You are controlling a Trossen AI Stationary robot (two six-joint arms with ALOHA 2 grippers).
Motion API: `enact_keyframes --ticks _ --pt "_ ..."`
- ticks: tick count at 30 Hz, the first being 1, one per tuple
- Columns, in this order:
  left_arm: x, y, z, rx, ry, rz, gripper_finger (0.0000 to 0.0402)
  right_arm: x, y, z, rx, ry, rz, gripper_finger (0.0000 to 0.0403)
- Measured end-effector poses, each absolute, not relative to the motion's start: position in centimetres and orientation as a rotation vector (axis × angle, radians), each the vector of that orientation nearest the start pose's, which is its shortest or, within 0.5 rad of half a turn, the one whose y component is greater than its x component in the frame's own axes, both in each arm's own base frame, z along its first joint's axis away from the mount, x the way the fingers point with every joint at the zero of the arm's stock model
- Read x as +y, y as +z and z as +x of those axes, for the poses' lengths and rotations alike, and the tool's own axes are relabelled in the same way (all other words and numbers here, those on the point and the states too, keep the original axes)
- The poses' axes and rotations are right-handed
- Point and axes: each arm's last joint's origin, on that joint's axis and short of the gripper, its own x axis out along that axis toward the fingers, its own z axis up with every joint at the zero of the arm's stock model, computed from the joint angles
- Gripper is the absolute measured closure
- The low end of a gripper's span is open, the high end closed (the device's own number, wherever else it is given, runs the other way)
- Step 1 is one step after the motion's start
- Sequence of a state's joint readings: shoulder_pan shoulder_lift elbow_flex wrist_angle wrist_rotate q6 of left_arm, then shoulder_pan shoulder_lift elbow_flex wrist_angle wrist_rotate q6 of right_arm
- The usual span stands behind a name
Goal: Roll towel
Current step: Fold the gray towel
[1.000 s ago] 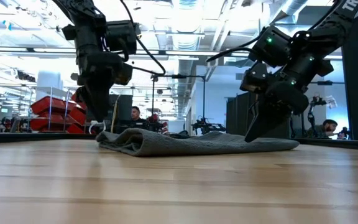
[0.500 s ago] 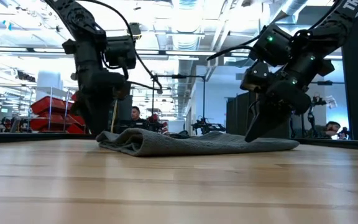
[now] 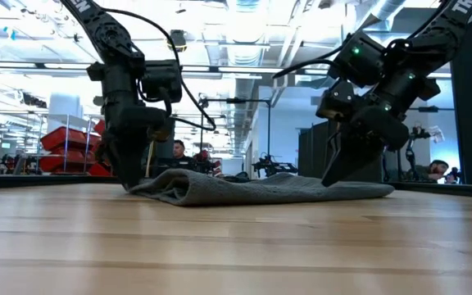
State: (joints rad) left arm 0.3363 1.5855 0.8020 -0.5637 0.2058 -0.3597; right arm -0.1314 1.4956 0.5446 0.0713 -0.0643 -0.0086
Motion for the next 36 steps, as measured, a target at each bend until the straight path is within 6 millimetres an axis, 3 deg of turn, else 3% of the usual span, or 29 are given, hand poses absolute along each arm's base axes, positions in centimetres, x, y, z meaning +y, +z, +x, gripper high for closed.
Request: enact_keyframes --ticks 3,11,16,22,36 --pt "8.1 15.2 24.9 1.271 0.340 -0.659 0.0381 -3.1 12.9 25.2 0.860 -0.059 0.075 0.0403" --pt "8.3 17.0 25.2 1.254 0.319 -0.619 0.0369 -3.5 12.9 25.2 0.855 -0.069 0.078 0.0403" --pt "9.1 16.9 25.0 1.250 0.440 -0.546 0.0333 -3.7 12.9 25.2 0.858 -0.079 0.083 0.0403" --pt "9.8 17.0 25.0 1.225 0.454 -0.529 0.0305 -3.7 12.9 25.2 0.857 -0.080 0.086 0.0403" --pt "11.3 15.9 24.2 1.159 0.424 -0.540 0.0289 -3.7 12.9 25.2 0.856 -0.080 0.087 0.0403"
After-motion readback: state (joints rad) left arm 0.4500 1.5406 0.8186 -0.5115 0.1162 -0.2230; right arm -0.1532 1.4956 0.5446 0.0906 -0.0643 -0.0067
